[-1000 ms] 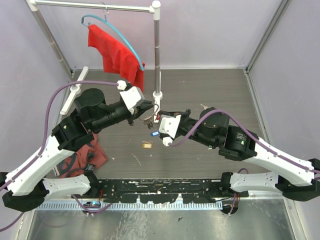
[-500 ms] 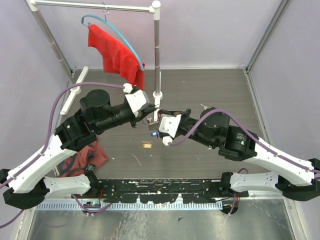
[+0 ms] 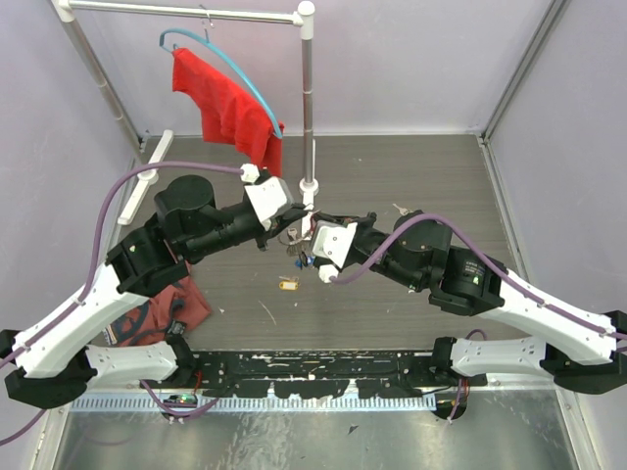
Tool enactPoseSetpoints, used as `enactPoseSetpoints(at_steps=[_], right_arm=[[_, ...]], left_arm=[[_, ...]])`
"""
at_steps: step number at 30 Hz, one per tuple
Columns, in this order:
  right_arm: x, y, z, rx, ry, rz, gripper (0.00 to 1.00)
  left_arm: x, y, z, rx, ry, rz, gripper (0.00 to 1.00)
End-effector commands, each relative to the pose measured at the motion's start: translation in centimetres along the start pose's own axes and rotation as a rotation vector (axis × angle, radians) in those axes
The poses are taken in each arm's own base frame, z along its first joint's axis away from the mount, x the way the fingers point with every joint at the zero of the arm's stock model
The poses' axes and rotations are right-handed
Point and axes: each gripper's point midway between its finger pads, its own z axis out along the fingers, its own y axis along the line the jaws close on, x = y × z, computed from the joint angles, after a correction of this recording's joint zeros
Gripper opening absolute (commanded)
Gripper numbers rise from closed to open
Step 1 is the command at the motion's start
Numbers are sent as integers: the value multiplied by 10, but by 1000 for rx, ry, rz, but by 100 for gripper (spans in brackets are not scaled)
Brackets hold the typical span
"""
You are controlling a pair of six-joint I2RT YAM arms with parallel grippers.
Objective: Put the keys on the keyring
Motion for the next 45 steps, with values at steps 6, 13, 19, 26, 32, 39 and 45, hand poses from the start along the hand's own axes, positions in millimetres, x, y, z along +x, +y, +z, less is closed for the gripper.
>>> enactPoseSetpoints(at_steps=[6,13,19,26,32,39,45], right_arm=[[-19,-30,-14,116,-75,52,1],[-16,-32,-16,132,-62,53,1],[-11,-34,-18,148,-42,53,1],[-12,-38,-23,161,-50,58,1],[-14,-39,-24,165,-54,61,1],[-13,-36,-23,153,-56,60,1],[-14,-34,-20,144,-58,60,1]], left_arm=[[-18,2,0,-2,-33,17,0],[-17,2,0,-8,-30,21,0],[-18,2,0,-6,-30,25,0],[-16,2,0,-10,-26,28,0],[-15,3,0,-12,-22,27,0],[-14,0,2,4,-19,35,0],[-13,-4,3,22,-12,47,0]])
